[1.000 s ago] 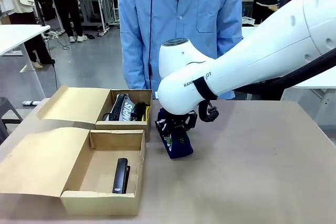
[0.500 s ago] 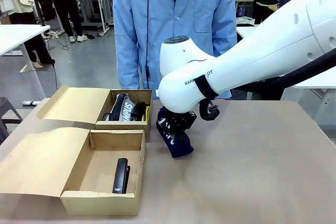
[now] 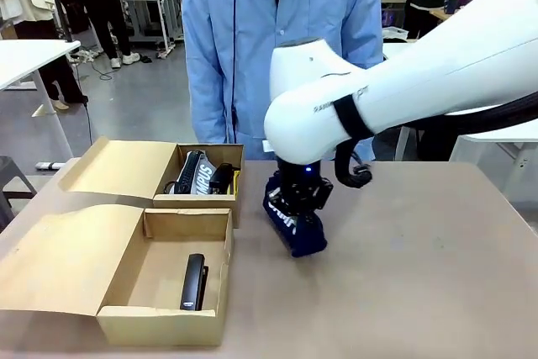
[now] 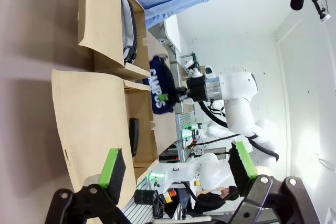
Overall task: Place items inside the box.
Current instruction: Pick up a Pencil pouch or Stapler and place it inside the Mailer Box closest to the robot.
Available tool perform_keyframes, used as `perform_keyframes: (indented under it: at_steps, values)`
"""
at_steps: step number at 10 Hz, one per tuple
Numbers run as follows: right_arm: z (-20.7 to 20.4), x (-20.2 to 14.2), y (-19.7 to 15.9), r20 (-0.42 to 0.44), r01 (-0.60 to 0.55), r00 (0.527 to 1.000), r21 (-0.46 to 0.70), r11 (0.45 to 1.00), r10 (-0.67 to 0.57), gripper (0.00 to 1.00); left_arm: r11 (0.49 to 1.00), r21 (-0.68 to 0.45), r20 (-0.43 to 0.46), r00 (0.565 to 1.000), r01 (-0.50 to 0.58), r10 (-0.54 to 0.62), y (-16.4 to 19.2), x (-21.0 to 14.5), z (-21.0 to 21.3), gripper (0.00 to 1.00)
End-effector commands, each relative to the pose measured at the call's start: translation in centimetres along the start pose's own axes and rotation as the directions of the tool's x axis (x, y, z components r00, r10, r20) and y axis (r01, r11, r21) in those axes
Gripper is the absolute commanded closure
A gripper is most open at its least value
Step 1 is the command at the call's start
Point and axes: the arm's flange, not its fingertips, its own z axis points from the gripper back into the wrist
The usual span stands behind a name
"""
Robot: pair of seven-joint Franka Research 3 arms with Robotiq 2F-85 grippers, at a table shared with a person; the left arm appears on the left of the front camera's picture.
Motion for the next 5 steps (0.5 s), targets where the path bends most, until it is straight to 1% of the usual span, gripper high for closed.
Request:
perform_keyframes:
  at_steps: [1,2,3,4,5]
  values:
    - [3.9,-7.1,-4.9,-0.123,0.014,0.992,0.079,0.997,-0.004,1.0,1.0,-0.014,0.0,1.0,0.015,-0.015,-0.1,-0.2,0.0,0.0]
    - [4.8,-11.3,-7.6,-0.138,0.045,0.99,0.126,0.991,-0.028,1.0,1.0,-0.014,0.0,1.0,0.015,-0.015,-0.1,-0.2,0.0,0.0]
    - [4.9,-15.9,-10.3,-0.163,0.073,0.985,0.165,0.984,-0.046,1.0,1.0,-0.014,0.0,1.0,0.015,-0.015,-0.1,-0.2,0.0,0.0]
    - [4.3,-18.9,-11.9,-0.14,0.082,0.989,0.203,0.976,-0.054,1.0,1.0,-0.014,0.0,1.0,0.015,-0.015,-0.1,-0.2,0.0,0.0]
    - [3.9,-20.5,-12.0,-0.129,0.091,0.99,0.214,0.973,-0.064,1.0,1.0,-0.014,0.0,1.0,0.015,-0.015,-0.1,-0.2,0.0,0.0]
